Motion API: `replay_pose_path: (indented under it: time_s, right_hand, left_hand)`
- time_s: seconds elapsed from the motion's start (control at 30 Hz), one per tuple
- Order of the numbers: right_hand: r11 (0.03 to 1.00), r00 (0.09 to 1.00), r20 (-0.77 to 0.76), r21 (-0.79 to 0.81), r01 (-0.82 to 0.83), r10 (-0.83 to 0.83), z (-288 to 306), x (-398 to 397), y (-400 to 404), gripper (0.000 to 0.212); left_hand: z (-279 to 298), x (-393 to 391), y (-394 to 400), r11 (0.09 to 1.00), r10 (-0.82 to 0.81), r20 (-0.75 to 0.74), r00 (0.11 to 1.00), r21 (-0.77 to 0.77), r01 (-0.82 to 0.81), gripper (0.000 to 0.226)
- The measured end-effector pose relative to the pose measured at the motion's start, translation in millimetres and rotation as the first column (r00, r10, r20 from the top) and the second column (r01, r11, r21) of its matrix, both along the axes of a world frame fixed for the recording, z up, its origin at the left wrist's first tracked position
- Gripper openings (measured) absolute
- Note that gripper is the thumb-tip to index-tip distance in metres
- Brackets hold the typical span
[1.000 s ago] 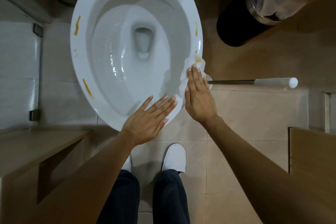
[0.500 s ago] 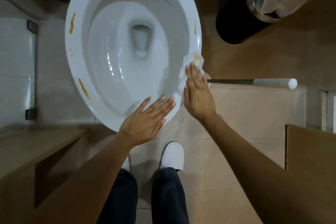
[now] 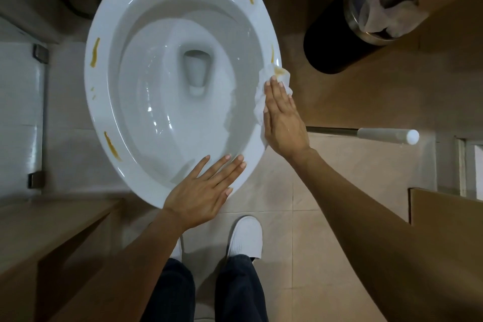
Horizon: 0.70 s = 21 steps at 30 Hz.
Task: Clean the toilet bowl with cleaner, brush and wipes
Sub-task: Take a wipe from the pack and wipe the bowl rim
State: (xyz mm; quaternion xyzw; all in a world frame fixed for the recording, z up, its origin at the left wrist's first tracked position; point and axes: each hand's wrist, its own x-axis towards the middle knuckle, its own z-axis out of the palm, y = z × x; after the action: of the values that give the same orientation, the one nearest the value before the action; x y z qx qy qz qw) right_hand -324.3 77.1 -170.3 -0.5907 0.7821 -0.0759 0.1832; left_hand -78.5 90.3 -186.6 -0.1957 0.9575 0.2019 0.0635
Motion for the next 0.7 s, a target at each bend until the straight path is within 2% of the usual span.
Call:
replay_pose_path:
  time_s: [0.2,0.43,0.7]
  right_hand:
    - [1.0,0.998,0.067,0.0,0.014,-0.014,1.8,20.4,37.2,0.051]
    - [0.993,0.994,-0.021,0.061,-0.105,0.107,4.7,2.2,25.4,0.053]
    - [0.977,0.975,-0.096,0.092,-0.192,0.201,4.8,-28.7,-13.3,0.055]
  left_hand:
    - [-0.2,-0.1,0.2,1.0,0.008,-0.003,1.0,0.01,-0.008,0.055]
    - [4.4,-2.1,-1.5,1.0,0.024,-0.021,0.999,0.011,-0.024,0.056]
    - [6.1,-64.6,-5.6,0.978,0.201,-0.049,0.978,0.058,-0.199,0.054]
